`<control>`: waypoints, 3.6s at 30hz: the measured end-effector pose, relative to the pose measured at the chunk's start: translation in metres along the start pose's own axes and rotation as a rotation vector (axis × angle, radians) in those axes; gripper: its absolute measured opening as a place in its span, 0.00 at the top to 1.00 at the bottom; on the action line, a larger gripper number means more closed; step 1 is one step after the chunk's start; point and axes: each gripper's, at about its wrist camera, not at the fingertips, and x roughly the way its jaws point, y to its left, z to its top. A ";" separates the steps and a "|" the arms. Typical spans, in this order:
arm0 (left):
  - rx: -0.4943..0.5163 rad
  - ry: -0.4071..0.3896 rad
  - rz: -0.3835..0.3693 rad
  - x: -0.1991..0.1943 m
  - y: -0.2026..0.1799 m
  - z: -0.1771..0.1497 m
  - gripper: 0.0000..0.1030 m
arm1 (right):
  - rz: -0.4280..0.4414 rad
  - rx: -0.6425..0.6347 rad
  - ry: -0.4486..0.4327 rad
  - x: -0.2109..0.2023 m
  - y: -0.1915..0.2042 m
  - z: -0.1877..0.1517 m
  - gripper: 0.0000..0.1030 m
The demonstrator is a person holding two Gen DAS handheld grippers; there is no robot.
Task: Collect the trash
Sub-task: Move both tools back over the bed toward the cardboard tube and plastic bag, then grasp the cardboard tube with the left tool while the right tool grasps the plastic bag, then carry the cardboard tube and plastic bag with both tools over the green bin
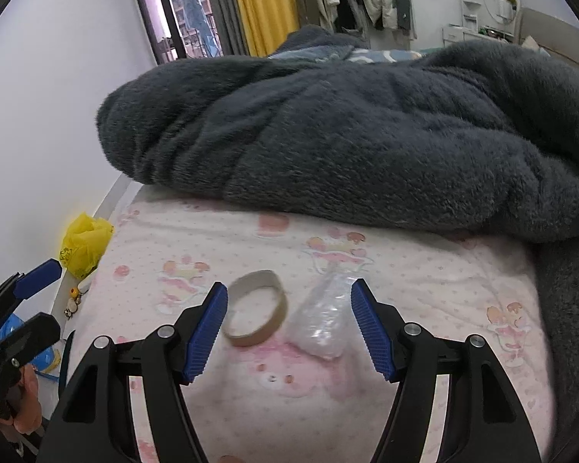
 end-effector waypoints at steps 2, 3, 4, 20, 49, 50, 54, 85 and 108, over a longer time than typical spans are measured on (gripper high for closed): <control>0.006 0.010 -0.007 0.008 -0.004 0.000 0.10 | -0.005 0.013 0.011 0.004 -0.007 0.001 0.35; 0.006 0.016 -0.013 0.012 -0.005 0.000 0.10 | -0.011 0.016 0.018 0.006 -0.009 0.001 0.35; 0.006 0.023 -0.021 0.017 -0.007 0.001 0.10 | -0.016 0.025 0.028 0.009 -0.014 0.001 0.35; 0.010 0.114 -0.096 0.064 -0.031 -0.002 0.10 | 0.024 0.112 0.060 0.010 -0.045 -0.007 0.61; 0.066 0.294 0.020 0.144 -0.072 0.006 0.57 | 0.070 0.160 -0.054 -0.066 -0.092 -0.010 0.61; 0.071 0.296 0.021 0.145 -0.074 0.006 0.58 | 0.070 0.163 -0.054 -0.068 -0.095 -0.011 0.61; 0.080 0.296 0.022 0.146 -0.077 0.007 0.60 | 0.076 0.166 -0.045 -0.071 -0.100 -0.014 0.61; -0.113 0.241 0.095 0.051 -0.042 -0.024 0.60 | 0.201 0.063 -0.017 -0.096 -0.046 -0.030 0.61; -0.209 0.164 0.208 -0.028 0.027 -0.047 0.60 | 0.266 -0.001 0.010 -0.087 0.025 -0.041 0.61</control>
